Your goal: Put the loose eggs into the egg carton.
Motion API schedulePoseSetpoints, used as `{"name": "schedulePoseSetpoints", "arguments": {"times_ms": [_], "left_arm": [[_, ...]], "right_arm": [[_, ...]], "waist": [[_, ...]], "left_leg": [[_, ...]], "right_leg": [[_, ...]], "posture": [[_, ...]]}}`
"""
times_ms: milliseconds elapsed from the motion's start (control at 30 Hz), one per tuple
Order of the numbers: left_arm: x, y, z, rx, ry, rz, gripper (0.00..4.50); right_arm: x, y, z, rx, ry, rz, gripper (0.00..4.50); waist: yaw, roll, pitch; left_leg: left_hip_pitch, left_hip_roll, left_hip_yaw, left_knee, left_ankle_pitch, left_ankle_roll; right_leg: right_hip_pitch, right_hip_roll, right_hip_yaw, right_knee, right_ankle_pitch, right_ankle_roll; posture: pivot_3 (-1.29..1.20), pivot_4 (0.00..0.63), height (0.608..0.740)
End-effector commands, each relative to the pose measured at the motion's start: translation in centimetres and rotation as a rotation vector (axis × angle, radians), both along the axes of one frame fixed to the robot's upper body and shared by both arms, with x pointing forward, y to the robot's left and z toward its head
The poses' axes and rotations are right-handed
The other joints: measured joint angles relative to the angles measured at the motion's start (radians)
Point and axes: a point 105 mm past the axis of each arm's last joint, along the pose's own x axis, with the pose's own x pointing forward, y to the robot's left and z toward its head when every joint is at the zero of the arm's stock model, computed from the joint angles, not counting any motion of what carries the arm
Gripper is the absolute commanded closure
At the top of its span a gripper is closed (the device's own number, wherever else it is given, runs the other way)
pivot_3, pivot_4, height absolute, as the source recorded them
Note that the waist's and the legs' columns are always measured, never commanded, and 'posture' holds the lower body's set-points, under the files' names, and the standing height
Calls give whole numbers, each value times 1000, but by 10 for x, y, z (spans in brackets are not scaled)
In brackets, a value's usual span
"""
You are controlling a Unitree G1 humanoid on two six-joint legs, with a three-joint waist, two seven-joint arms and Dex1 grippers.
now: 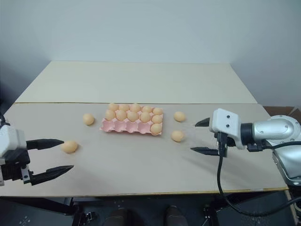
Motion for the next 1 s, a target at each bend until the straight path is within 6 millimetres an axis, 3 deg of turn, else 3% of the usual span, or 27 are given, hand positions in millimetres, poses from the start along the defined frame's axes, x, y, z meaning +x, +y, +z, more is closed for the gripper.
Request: {"name": "schedulePoseSetpoints", "arguments": {"times_ms": [33,367,867,967,1000], "left_arm": [[5,-6,1,29,-5,-37,26],[11,-21,-8,22,6,-88,26],[10,-20,-11,24,7,-79,26],[10,-20,-11,25,5,-75,0],[10,-20,-11,26,4,-73,0]], "right_arm": [[18,9,-4,45,-18,-65,0],[59,33,-38,67,13,-106,0],[86,37,-75,38,85,-131,0],[85,37,-76,39,102,-104,598],[84,38,-76,38,103,-97,977]], "waist": [[-1,0,0],[-3,0,0],[-20,0,0],[-21,0,0],[-21,0,0]], "left_leg": [[0,0,0,0,0,0],[-2,0,0,0,0,1],[-1,0,0,0,0,1],[-1,0,0,0,0,1],[-1,0,0,0,0,1]], "right_leg": [[0,0,0,0,0,0],[-1,0,0,0,0,0],[0,1,0,1,0,0],[0,1,0,1,1,0],[0,1,0,1,1,0]], "posture": [[0,150,740],[0,150,740],[0,150,740],[0,150,740],[0,150,740]]}}
